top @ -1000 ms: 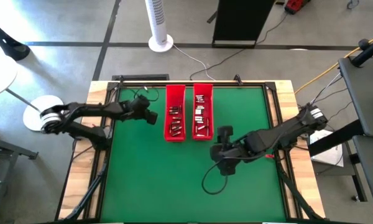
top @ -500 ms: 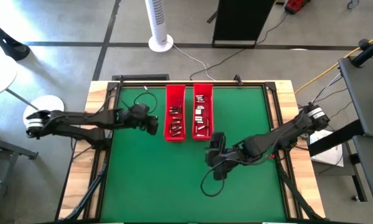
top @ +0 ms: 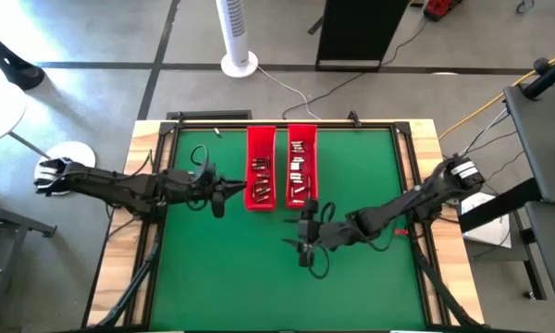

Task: Sort batteries
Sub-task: Put the silver battery into the right red bin

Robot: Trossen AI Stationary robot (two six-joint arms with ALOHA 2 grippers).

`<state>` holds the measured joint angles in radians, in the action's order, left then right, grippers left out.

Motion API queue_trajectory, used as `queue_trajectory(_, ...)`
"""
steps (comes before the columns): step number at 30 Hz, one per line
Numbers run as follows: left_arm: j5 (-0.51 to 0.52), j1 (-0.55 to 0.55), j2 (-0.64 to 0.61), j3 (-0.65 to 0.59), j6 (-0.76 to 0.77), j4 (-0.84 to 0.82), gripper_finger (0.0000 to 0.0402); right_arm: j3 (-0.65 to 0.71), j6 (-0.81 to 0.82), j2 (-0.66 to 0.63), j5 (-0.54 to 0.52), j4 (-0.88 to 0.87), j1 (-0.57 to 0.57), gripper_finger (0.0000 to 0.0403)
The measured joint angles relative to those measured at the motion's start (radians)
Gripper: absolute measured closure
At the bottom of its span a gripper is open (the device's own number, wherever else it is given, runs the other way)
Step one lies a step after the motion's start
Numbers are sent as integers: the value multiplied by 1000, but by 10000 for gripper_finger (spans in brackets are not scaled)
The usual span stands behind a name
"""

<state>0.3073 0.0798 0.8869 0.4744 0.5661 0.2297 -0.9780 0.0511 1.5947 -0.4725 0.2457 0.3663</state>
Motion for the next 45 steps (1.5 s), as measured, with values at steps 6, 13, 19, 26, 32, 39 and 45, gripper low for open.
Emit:
queue_trajectory(6,17,82,117,-1,-91,302,388,14,-17,76,20,333,-80,169)
queue_trajectory(13,17,132,299,0,-229,609,388,-78,152,84,224,335,-169,187)
queue_trajectory(19,17,135,399,0,-269,794,388,-128,223,77,247,203,-207,203)
queue_trajectory(26,17,135,468,0,-294,878,388,-148,195,65,245,156,-218,216)
queue_trajectory(32,17,134,482,-1,-300,897,388,-148,196,49,245,163,-231,230)
queue_trajectory(39,5,134,480,-5,-300,877,388,-147,211,42,248,149,-229,277)
queue_trajectory(45,0,134,478,-5,-300,835,388,-146,214,42,252,140,-229,338)
